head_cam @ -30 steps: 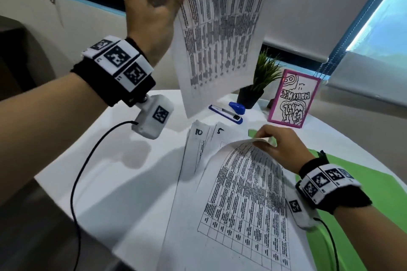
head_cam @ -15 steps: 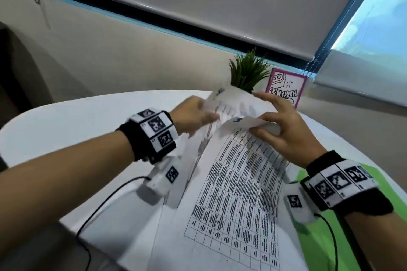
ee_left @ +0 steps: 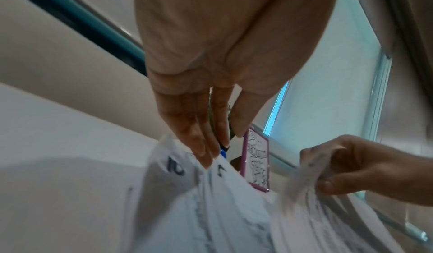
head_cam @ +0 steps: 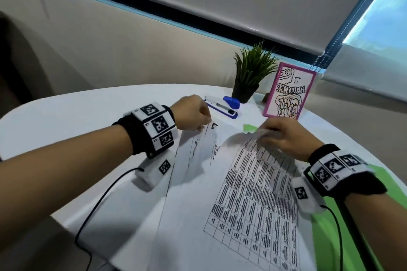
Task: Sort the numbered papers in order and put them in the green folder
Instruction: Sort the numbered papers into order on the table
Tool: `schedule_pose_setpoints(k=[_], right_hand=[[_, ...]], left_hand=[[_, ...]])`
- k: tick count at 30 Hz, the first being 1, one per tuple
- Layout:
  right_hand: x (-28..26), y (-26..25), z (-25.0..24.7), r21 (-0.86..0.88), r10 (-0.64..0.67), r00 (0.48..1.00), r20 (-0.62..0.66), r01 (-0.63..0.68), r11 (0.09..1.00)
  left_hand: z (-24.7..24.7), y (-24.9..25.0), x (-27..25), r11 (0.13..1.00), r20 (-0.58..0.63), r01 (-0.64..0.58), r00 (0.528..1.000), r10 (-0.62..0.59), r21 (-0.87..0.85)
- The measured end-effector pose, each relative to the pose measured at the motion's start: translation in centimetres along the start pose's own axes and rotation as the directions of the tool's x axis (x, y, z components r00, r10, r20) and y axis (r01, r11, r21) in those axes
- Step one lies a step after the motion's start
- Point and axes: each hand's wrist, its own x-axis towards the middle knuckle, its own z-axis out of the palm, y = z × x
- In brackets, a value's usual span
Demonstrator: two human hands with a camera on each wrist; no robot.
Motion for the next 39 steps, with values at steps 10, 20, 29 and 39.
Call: schedule_pose_setpoints(k=[10,20,29,39], right_hand=[[3.1,-0.2,3.2,-0.109,-0.09,0.996,-0.019,0.087,0.99],[3.0,-0.2,3.0,0.163,-0.005,0.999,-0.032,0.01,0.987],[2.3,0.1,2.7,0.234,-0.064,0.998,0.001,0.062,0.97],[2.0,-0.5,3.0,0.229,-0.071,0.995,-0.066,0.084,0.97]], left_hand=[[1.3,0.2,2.9,0.978,0.003,-0.036,0.999,0.036,0.206],[0.5,0.6,3.5,0.961,0.176,-0.121,0.97,0.168,-0.247],[0.4,-0.2,4.6,0.948,0.004,-0.089,0.996,0.092,0.304],[0.0,1.0,4.0,0.972,0.167,-0.199,0.962,0.218,-0.123]])
